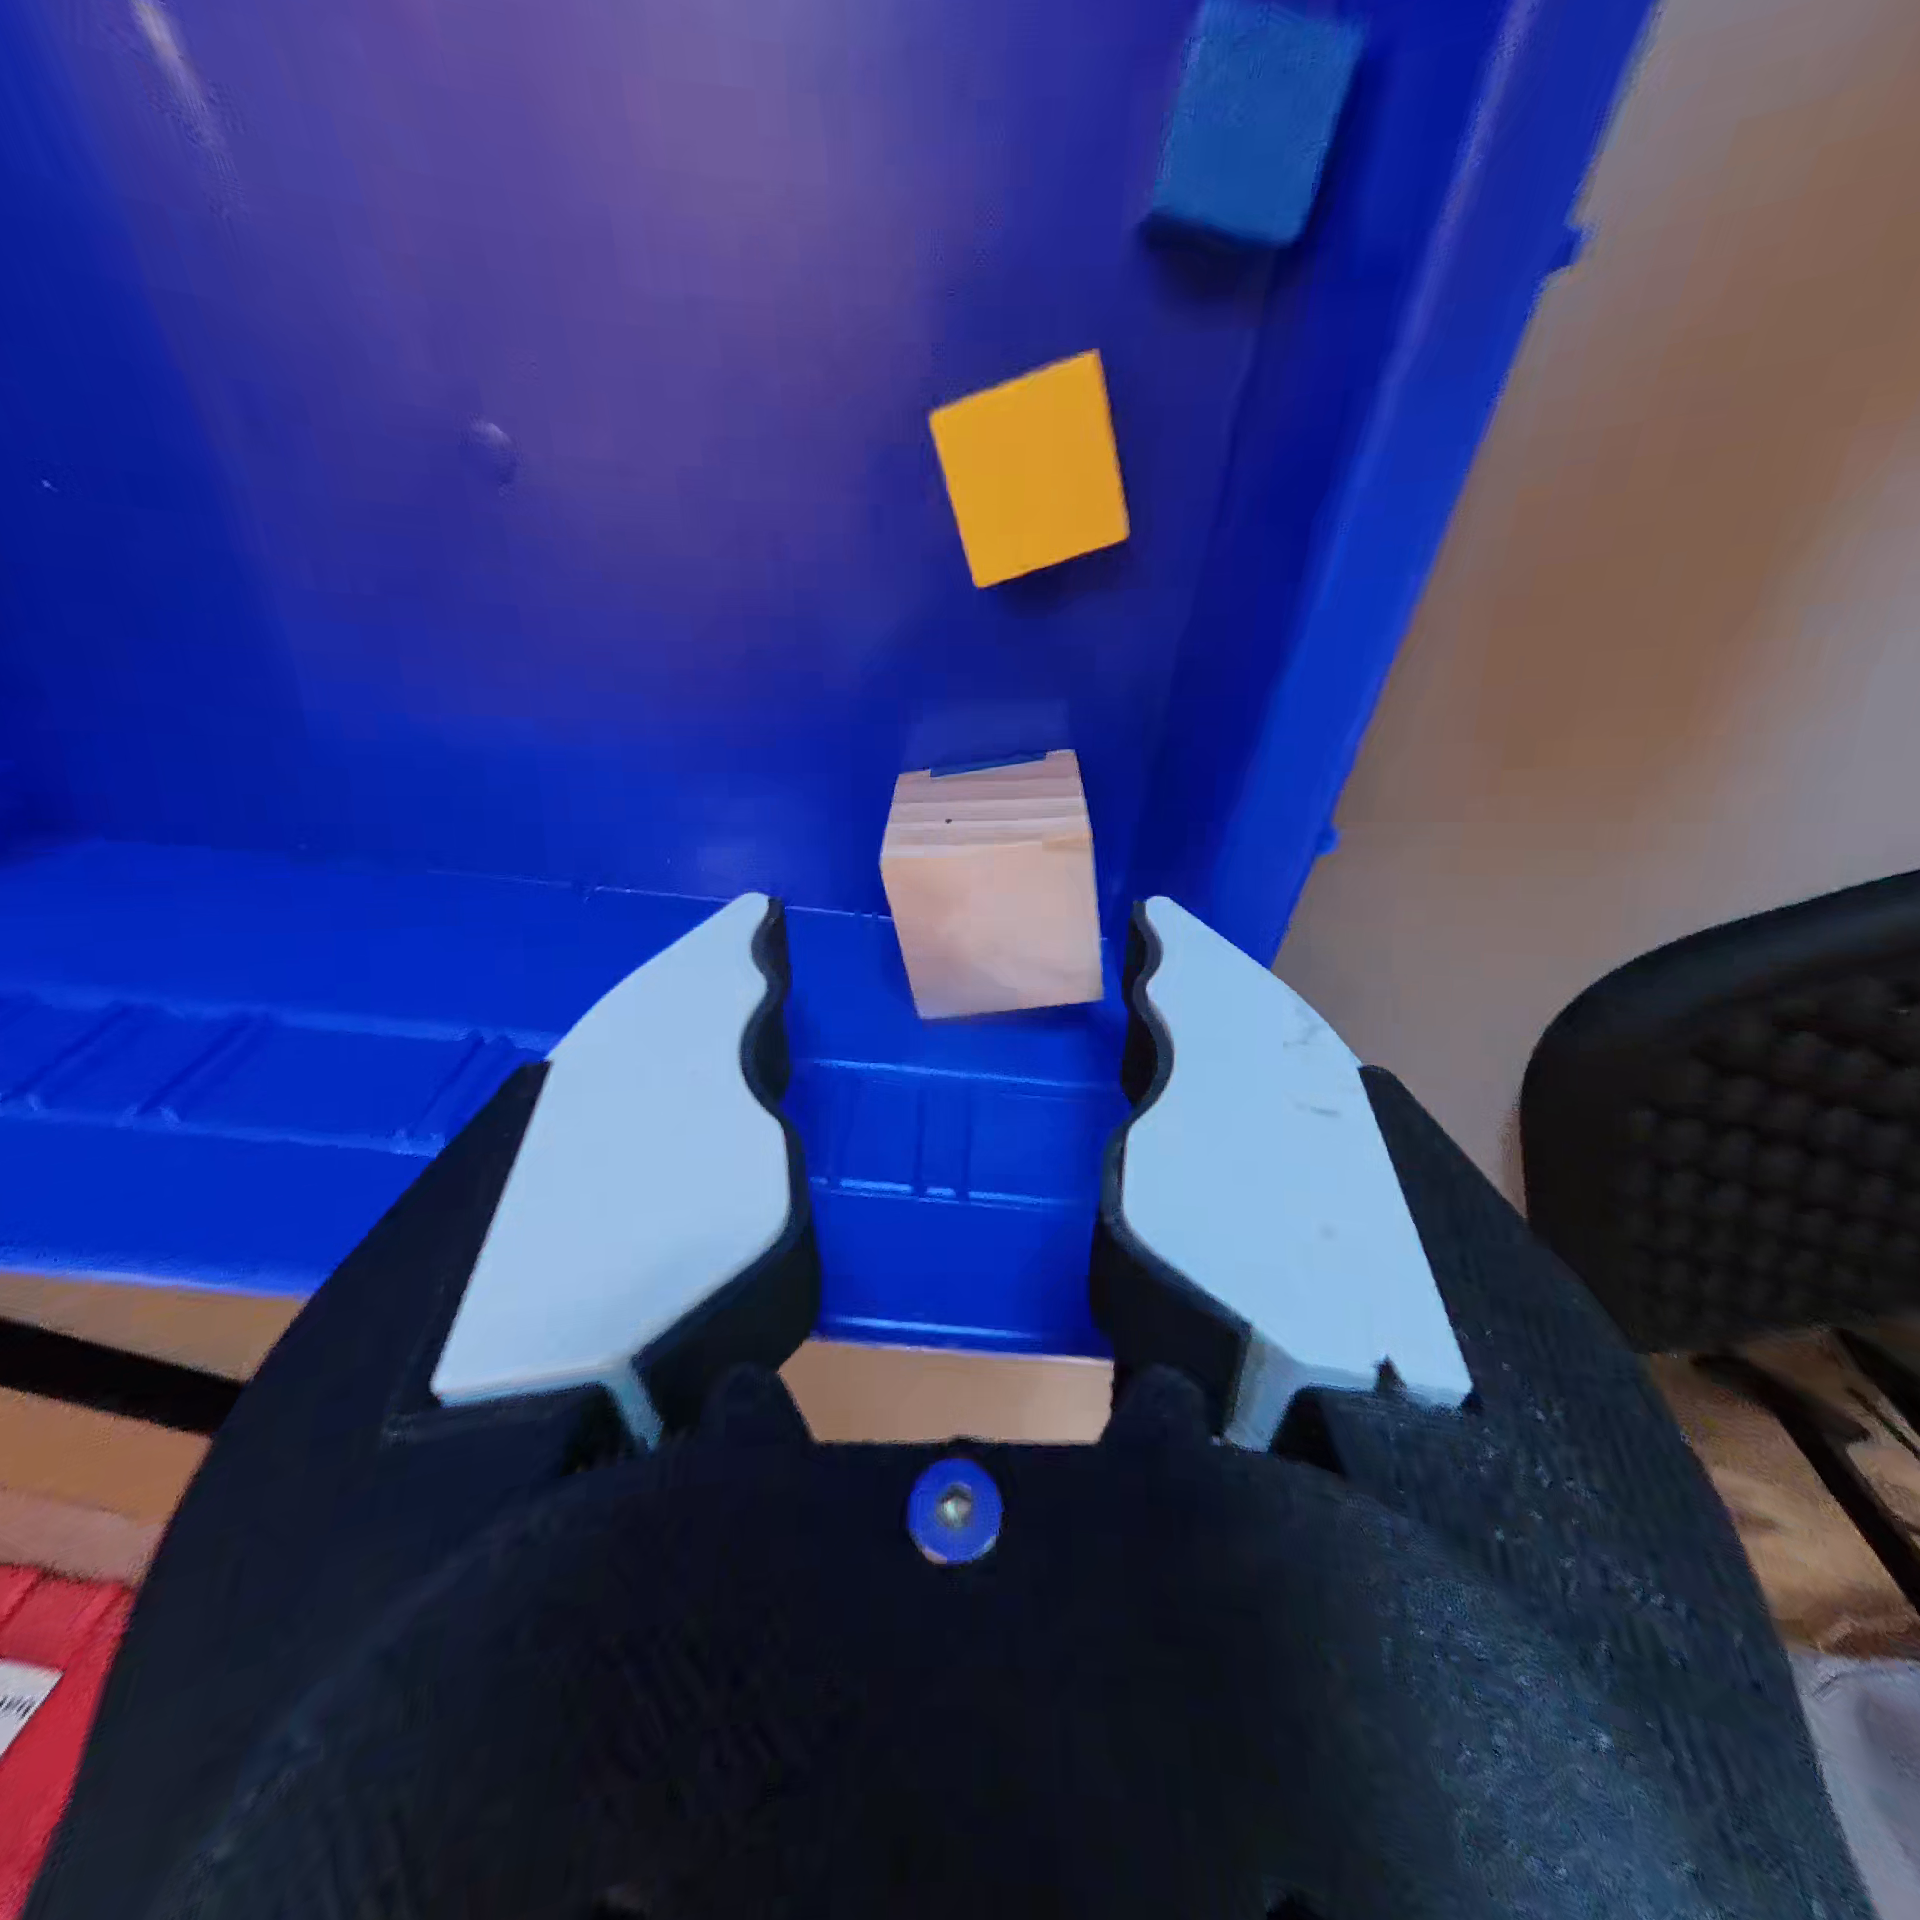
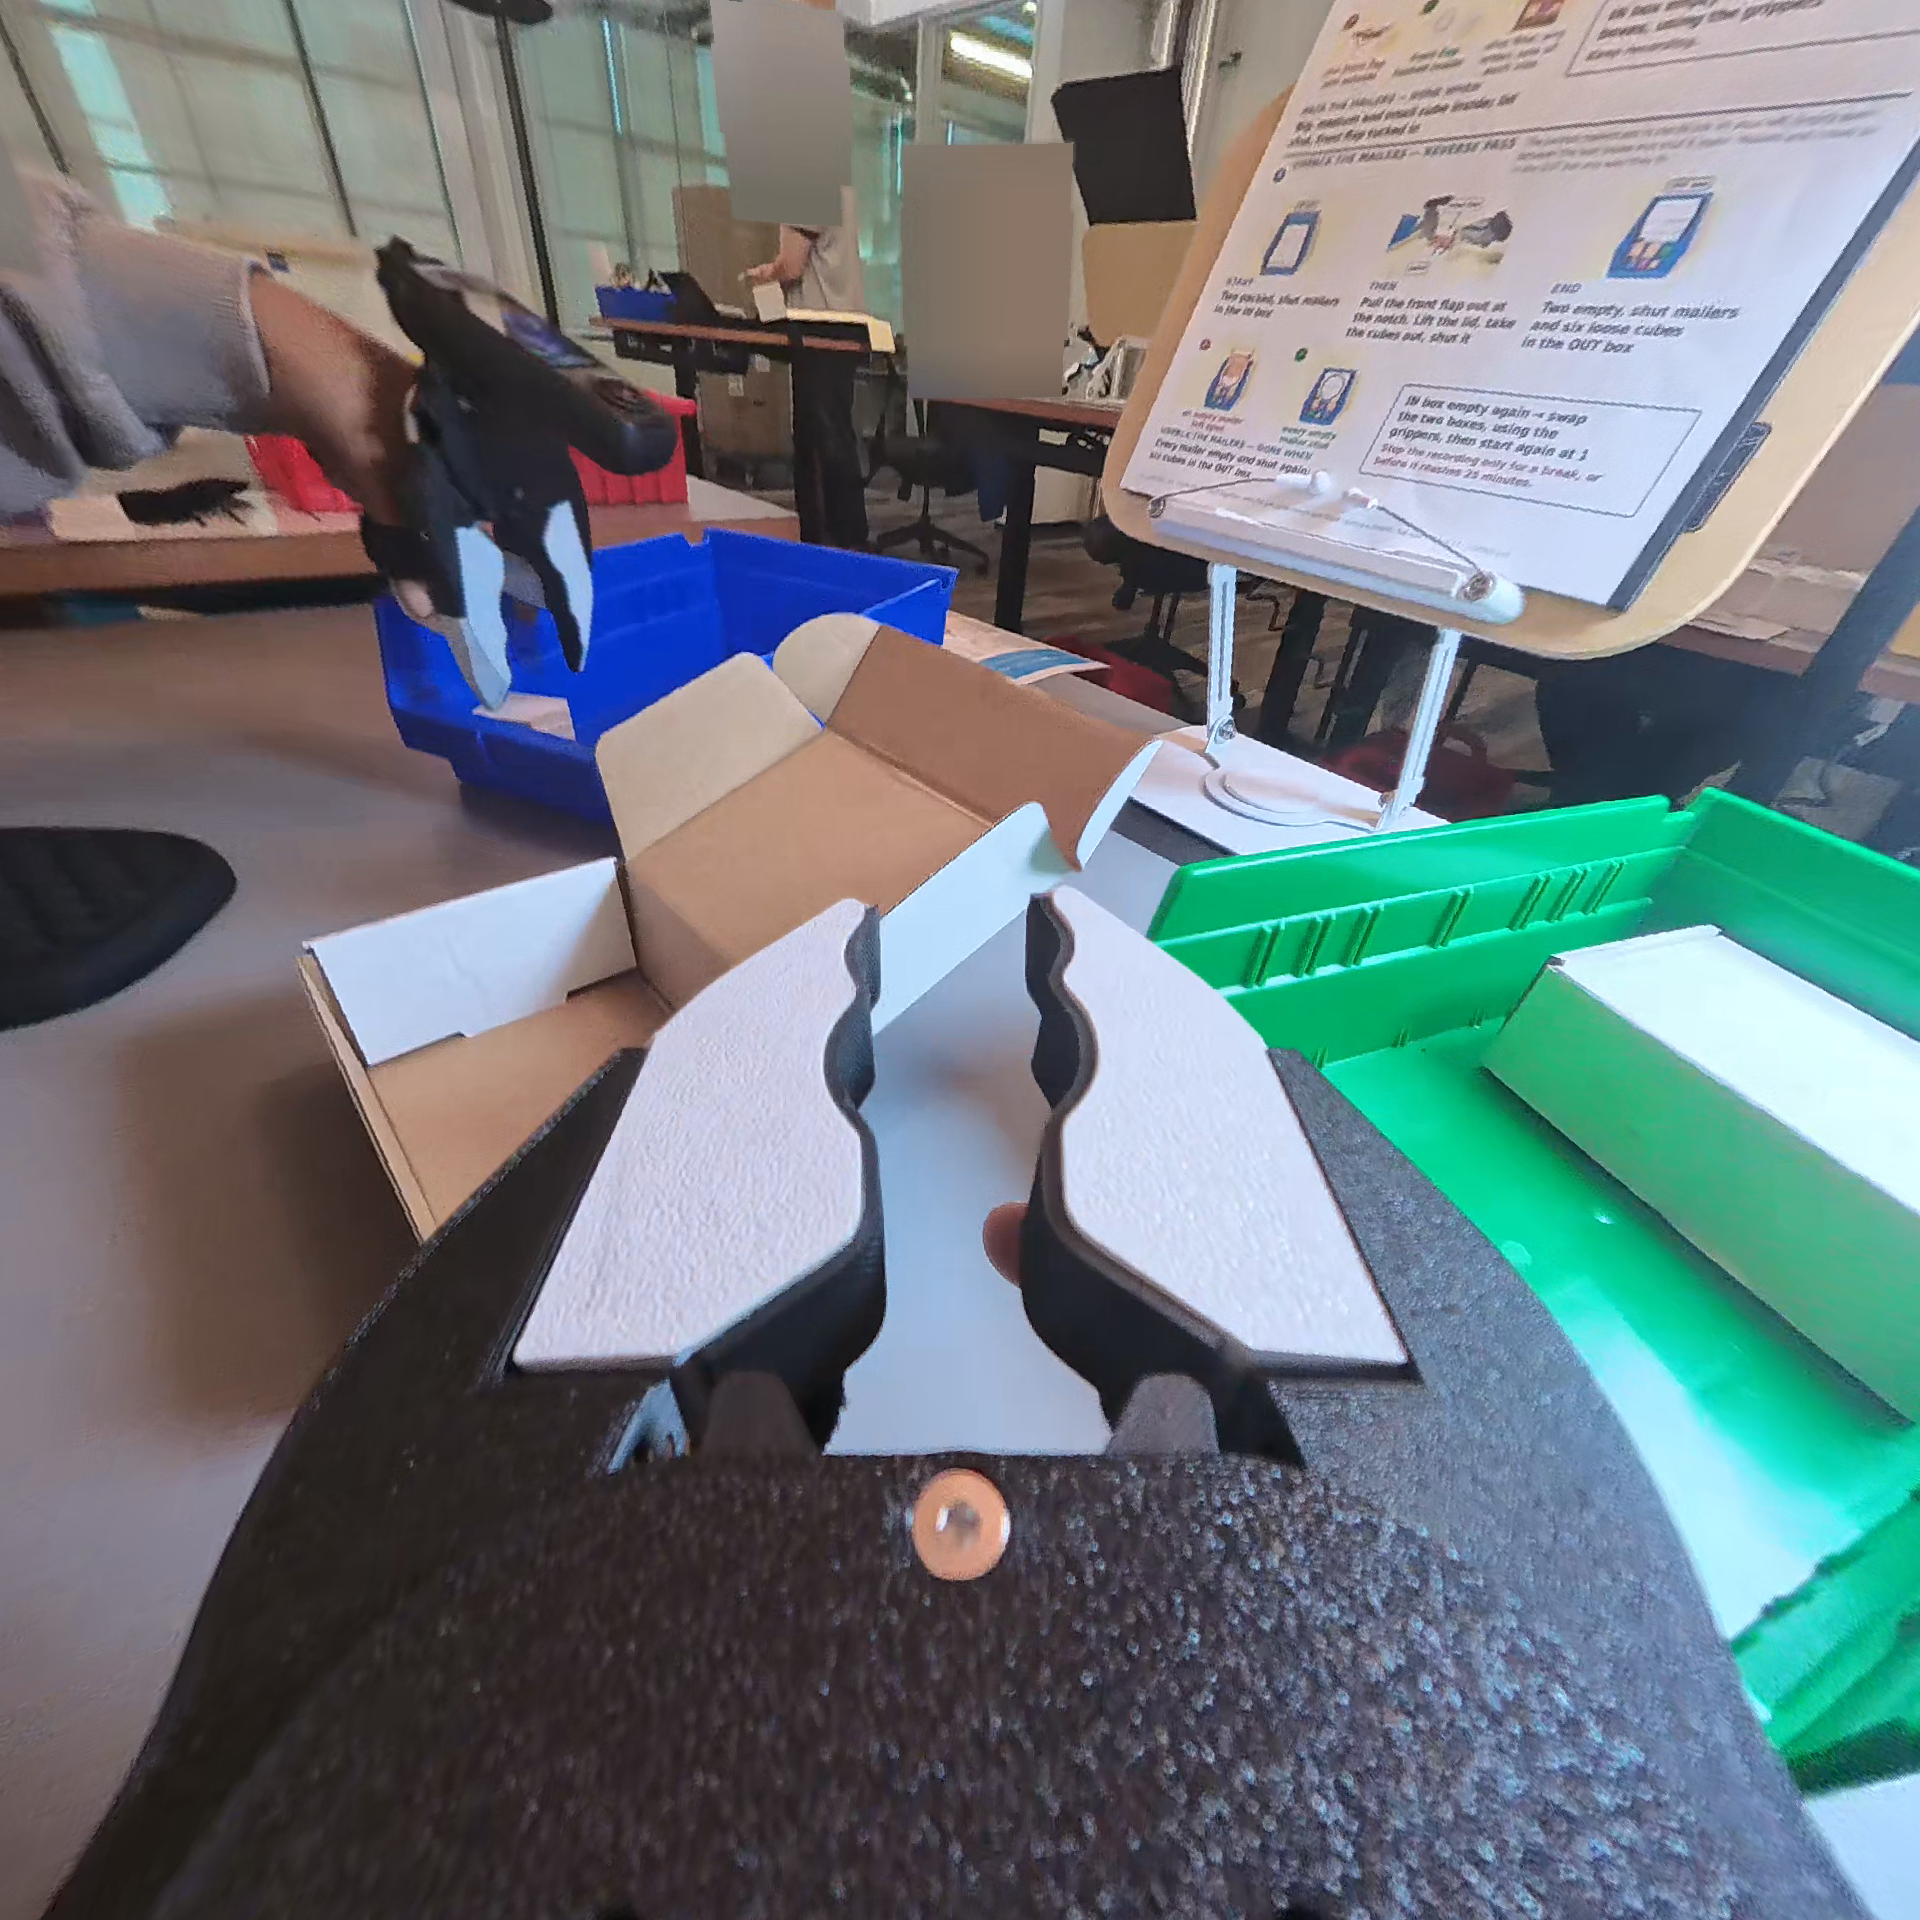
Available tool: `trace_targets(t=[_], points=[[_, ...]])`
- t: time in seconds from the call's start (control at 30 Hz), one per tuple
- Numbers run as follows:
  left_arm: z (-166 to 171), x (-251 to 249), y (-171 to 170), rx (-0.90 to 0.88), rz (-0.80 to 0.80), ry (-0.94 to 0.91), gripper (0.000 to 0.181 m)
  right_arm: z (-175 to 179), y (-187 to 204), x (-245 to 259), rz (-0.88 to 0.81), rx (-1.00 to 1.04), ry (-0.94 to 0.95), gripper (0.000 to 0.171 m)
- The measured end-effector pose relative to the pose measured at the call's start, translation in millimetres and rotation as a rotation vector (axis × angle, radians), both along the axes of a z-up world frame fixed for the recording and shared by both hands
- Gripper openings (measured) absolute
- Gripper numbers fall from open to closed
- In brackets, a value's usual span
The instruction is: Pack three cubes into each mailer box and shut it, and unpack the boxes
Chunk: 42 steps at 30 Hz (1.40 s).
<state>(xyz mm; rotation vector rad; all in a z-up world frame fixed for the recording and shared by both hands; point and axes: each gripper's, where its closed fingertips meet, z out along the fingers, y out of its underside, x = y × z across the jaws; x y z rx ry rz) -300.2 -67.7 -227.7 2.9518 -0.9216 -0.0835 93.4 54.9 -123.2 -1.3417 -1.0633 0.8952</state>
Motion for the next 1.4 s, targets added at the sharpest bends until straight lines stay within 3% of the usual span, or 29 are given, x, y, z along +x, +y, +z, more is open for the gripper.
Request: trace_targets(t=[0.17, 0.37, 0.5, 0.6, 0.77, 0.9, 1.0, 1.13, 1.23, 1.3, 1.4], points=[[-18.1, -6.7, -4.8, -0.133, -0.014, 0.047, 0.054, -7.7, 3.5, 3.3, -0.003, -0.036, -0.013, 0.025], [-13.4, -21.6, 25.2, -0.006, -0.033, 0.101, 0.049, -9.4, 5.9, 5.8, -0.014, -0.039, -0.017, 0.025], [-20.1, -21.6, 11.9, -0.111, 0.030, 0.061, 0.068, -11.7, 4.4, 5.0, -0.011, -0.035, -0.031, 0.025], [-24.1, -25.2, 5.8, -0.155, 0.064, 0.107, 0.070, -14.1, 2.9, 4.2, -0.008, -0.036, -0.043, 0.025], [-34.9, -17.3, -1.0, -0.216, 0.059, 0.073, 0.048, -20.8, 2.3, 3.1, -0.013, -0.039, -0.081, 0.024], [-31.8, -14.6, 4.3, -0.181, 0.010, 0.088, 0.048, -25.0, 1.1, 3.4, -0.016, -0.028, -0.104, 0.023], [-8.2, -9.6, 23.7, -0.041, -0.011, 0.081, 0.047, -23.4, 0.7, 4.1, -0.016, -0.026, -0.100, 0.022], [49.5, 38.7, 38.6, 0.140, -0.116, -0.010, 0.047, -21.7, 1.7, 4.8, -0.019, -0.027, -0.093, 0.022], [85.7, 106.8, 33.5, 0.199, -0.268, -0.094, 0.047, -21.7, 1.6, 3.1, -0.017, -0.031, -0.092, 0.021], [92.1, 154.9, 24.9, 0.183, -0.386, -0.121, 0.047, -21.9, 0.3, 1.3, -0.015, -0.029, -0.096, 0.021], [75.3, 217.8, 13.4, 0.110, -0.548, -0.138, 0.047, -21.2, -2.2, 0.5, -0.017, -0.010, -0.101, 0.020]])
